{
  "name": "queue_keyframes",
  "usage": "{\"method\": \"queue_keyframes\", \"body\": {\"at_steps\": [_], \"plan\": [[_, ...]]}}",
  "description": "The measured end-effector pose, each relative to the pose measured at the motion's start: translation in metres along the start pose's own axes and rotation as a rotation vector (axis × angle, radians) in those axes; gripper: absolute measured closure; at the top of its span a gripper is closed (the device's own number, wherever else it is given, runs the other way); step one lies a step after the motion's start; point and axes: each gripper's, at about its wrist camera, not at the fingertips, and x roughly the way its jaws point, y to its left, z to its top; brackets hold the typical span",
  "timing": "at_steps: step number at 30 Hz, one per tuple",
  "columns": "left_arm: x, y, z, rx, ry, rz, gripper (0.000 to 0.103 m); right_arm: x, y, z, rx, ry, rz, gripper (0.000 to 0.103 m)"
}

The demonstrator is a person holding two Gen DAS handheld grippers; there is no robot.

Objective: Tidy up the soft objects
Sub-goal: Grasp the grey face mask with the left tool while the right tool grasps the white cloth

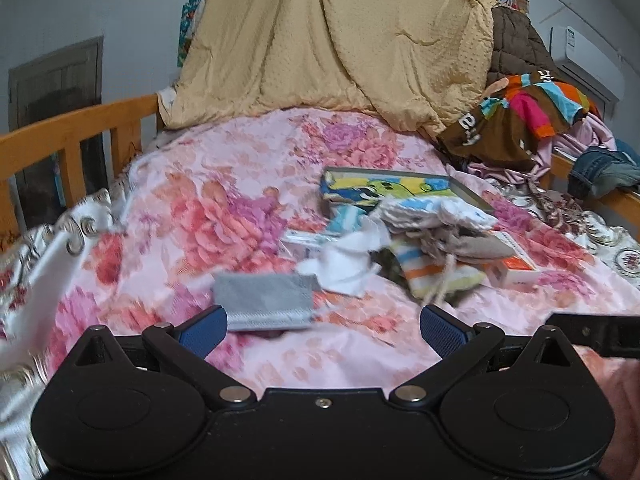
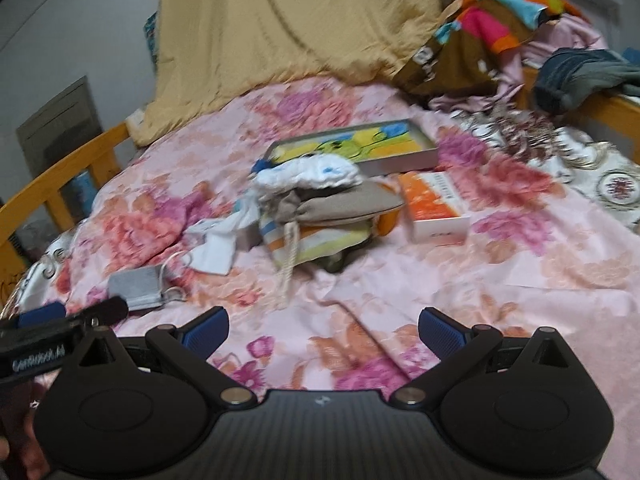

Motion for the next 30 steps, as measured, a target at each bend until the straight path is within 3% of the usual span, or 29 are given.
{"method": "queue_keyframes", "body": {"at_steps": [8, 20, 27, 30], "plan": [[0.037, 0.020, 0.011, 0.083, 0.055, 0.003, 0.001, 0.030, 0.011, 0.017, -0.096, -0.011, 0.070, 0.000], [0.092, 0.039, 0.015, 0.231, 0.165, -0.002, 0.001, 0.090, 0.019, 0.042, -0.118, 0.029, 0.385, 0.000], [0.104, 0.046, 0.024, 0.380, 0.131, -0.063, 0.002, 0.121, 0.042, 0.041, -0.126, -0.008, 0.382, 0.001], [0.109, 0.043, 0.023, 0.443, 0.113, -0.086, 0.005, 0.135, 0.051, 0.041, -0.129, -0.007, 0.367, 0.008]]}}
